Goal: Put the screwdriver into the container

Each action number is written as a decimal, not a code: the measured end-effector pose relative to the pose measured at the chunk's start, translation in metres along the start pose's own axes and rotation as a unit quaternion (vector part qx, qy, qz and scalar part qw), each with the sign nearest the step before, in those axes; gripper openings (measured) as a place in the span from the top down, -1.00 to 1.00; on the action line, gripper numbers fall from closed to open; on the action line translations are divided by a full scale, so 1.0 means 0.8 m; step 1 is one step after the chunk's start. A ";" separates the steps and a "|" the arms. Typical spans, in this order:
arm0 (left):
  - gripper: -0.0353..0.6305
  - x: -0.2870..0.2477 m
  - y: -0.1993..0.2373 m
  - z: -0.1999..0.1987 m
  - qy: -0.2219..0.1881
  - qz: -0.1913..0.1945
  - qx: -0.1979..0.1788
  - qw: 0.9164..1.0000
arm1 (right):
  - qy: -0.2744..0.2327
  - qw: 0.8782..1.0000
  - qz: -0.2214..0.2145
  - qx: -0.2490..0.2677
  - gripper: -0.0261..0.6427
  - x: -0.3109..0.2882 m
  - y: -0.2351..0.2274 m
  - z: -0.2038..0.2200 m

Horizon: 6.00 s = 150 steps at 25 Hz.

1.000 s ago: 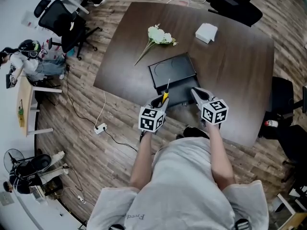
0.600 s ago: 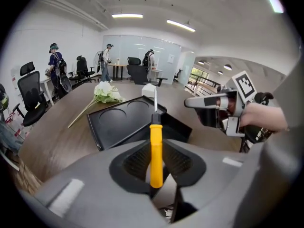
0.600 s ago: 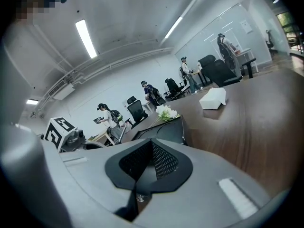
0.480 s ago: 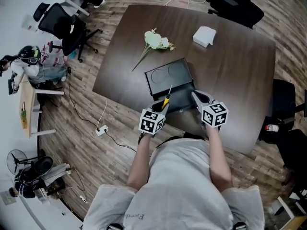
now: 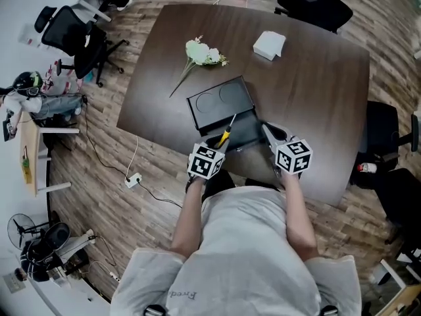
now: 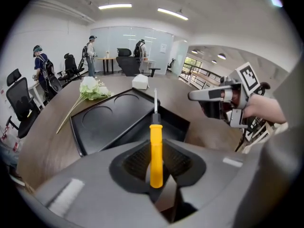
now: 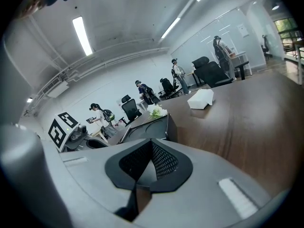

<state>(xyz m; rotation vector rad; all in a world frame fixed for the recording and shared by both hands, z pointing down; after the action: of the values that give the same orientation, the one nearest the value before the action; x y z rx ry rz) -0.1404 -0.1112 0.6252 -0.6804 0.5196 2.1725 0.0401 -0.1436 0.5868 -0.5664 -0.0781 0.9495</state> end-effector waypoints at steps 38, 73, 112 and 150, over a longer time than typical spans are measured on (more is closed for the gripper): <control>0.49 -0.116 -0.011 0.032 0.187 0.103 -0.104 0.972 | 0.033 0.990 0.129 0.048 0.92 0.085 -0.043 0.015; 0.46 -0.116 -0.009 0.031 0.186 0.104 -0.049 0.976 | 0.042 0.989 0.128 0.058 0.92 0.092 -0.046 0.020; 0.46 0.012 0.025 -0.005 -0.057 0.007 0.098 0.994 | 0.085 0.990 0.007 0.114 0.92 0.028 0.025 0.044; 0.71 0.071 0.027 -0.012 -0.198 -0.018 0.082 0.977 | 0.093 0.988 -0.011 0.124 0.92 0.006 0.046 0.054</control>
<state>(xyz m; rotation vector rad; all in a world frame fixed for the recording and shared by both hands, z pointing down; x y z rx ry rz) -0.1856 -0.0981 0.5854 -0.1565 0.4599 2.1282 0.0021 -0.1048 0.6048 -0.4200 0.1984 0.8665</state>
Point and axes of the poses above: the fingertips, and each gripper's own axes: x backward along the fingers, y to its left, z out of its underside, the point moved 3 cm from there along x, backward along the fingers, and after that the axes turned 14 degrees about -y, right-handed, at the moved point
